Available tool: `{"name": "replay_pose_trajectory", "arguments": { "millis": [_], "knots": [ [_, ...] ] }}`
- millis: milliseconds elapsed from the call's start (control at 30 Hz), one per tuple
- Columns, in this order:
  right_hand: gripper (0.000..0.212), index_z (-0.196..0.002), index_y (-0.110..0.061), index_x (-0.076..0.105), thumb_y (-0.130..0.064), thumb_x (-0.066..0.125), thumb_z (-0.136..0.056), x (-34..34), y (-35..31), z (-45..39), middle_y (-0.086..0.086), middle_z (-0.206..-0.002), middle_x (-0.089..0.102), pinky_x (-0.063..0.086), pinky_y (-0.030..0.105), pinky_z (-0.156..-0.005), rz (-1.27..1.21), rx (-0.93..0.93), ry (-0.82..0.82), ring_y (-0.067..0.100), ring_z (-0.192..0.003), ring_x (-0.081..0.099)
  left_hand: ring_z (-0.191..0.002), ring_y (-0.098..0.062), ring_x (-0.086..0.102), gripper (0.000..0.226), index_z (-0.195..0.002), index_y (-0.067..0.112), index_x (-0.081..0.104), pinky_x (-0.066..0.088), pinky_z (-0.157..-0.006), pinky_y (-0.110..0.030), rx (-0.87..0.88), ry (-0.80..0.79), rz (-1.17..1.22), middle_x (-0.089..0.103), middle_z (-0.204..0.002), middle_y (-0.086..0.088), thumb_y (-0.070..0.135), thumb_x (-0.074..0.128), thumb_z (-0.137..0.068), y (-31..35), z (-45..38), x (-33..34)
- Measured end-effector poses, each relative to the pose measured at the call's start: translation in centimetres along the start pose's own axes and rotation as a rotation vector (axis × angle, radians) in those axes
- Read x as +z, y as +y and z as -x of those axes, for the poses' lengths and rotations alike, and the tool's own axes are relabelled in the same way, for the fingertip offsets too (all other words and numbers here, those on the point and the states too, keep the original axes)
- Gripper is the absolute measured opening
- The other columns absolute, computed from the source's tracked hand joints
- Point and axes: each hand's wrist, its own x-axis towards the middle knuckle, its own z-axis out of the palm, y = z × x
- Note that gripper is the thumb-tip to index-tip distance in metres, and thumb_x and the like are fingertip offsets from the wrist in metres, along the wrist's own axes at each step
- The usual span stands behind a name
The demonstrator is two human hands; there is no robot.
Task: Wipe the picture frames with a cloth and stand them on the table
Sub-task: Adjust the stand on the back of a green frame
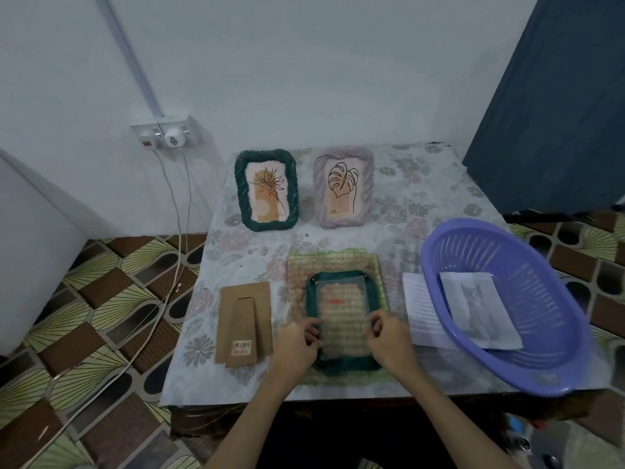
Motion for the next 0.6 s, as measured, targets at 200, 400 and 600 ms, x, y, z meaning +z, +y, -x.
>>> {"name": "replay_pose_trajectory", "arguments": {
  "millis": [200,400,600],
  "knots": [
    [0.028,-0.118,-0.007,0.052,-0.010,0.052,-0.090,0.4,-0.1,0.2,0.005,-0.097,0.049,0.036,0.025,-0.066,0.121,-0.036,0.018,0.016,-0.081,0.046,-0.097,-0.014,0.062,0.035,-0.122,0.009,0.061,0.041,-0.082,-0.011,0.009,0.015,-0.038,0.067,-0.111,-0.006,0.009,0.063,-0.088,-0.2,0.0,0.2],
    [0.030,-0.121,-0.008,0.052,-0.015,0.052,-0.092,-0.3,0.0,0.8,-0.004,-0.087,0.046,0.033,0.018,-0.059,0.084,-0.108,0.068,0.009,-0.072,0.043,-0.093,-0.014,0.062,0.030,-0.118,0.009,0.063,0.046,-0.086,-0.018,0.021,0.034,-0.044,0.067,-0.109,-0.005,0.010,0.063,-0.088,0.1,0.2,0.1],
    [0.008,-0.091,-0.002,0.064,-0.006,0.060,-0.085,-5.9,-0.2,2.2,-0.007,-0.064,0.043,0.033,0.013,-0.057,-0.047,-0.358,0.370,0.002,-0.056,0.042,-0.077,-0.004,0.056,0.021,-0.109,0.006,0.067,0.042,-0.064,0.000,0.121,0.100,0.085,0.065,-0.094,-0.003,0.008,0.062,-0.088,4.2,0.1,0.4]
  ]
}}
